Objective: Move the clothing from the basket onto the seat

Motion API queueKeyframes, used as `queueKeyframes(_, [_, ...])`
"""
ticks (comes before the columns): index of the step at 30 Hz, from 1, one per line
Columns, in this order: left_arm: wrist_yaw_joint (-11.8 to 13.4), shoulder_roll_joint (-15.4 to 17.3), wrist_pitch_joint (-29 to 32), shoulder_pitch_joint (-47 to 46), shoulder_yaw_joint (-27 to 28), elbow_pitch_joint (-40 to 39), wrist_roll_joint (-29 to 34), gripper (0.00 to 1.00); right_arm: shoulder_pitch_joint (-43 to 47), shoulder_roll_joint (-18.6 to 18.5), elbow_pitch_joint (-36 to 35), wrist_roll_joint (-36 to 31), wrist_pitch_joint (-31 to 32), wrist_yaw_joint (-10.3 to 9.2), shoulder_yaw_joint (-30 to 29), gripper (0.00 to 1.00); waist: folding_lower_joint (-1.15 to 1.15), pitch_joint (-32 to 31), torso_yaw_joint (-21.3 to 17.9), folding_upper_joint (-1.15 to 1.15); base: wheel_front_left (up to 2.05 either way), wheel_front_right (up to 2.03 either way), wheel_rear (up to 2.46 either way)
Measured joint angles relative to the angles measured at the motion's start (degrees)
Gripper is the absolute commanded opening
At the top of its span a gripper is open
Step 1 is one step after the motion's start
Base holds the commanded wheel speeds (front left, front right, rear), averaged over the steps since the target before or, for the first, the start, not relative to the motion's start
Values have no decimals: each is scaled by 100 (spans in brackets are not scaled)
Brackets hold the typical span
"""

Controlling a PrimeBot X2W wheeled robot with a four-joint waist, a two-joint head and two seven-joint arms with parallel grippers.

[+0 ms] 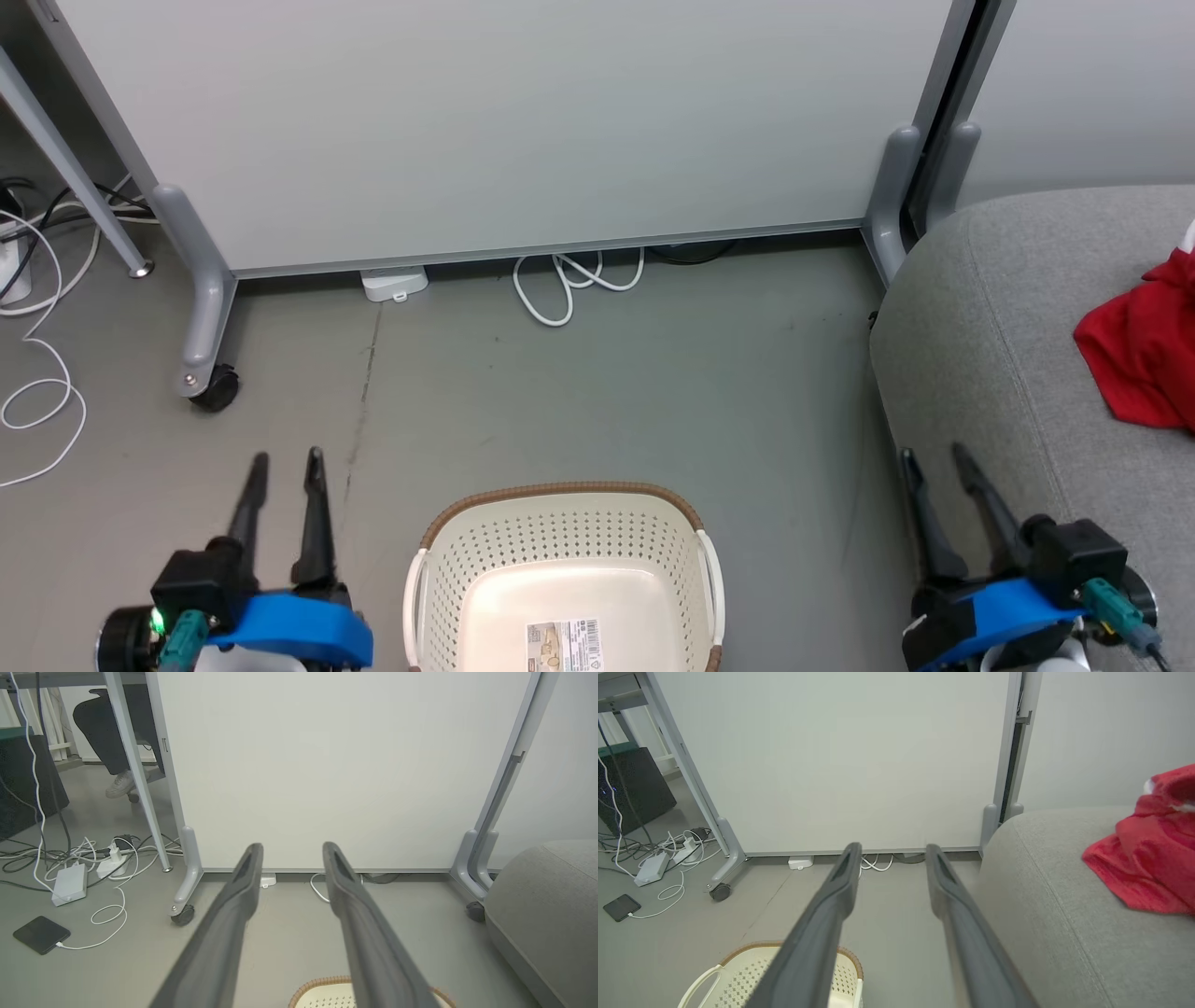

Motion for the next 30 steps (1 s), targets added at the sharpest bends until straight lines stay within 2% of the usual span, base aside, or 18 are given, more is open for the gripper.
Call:
queueKeyframes(3, [0, -33, 93, 119, 14, 199, -110, 0, 60, 8, 179, 102, 80, 0, -12, 0, 0, -3, -3, 0, 0, 0, 0])
queueKeyframes(30, [7, -33, 753, 75, 112, 5, -2916, 0, 44, 10, 81, 2921, 750, 0, -186, 0, 0, -57, -43, 0, 0, 0, 0])
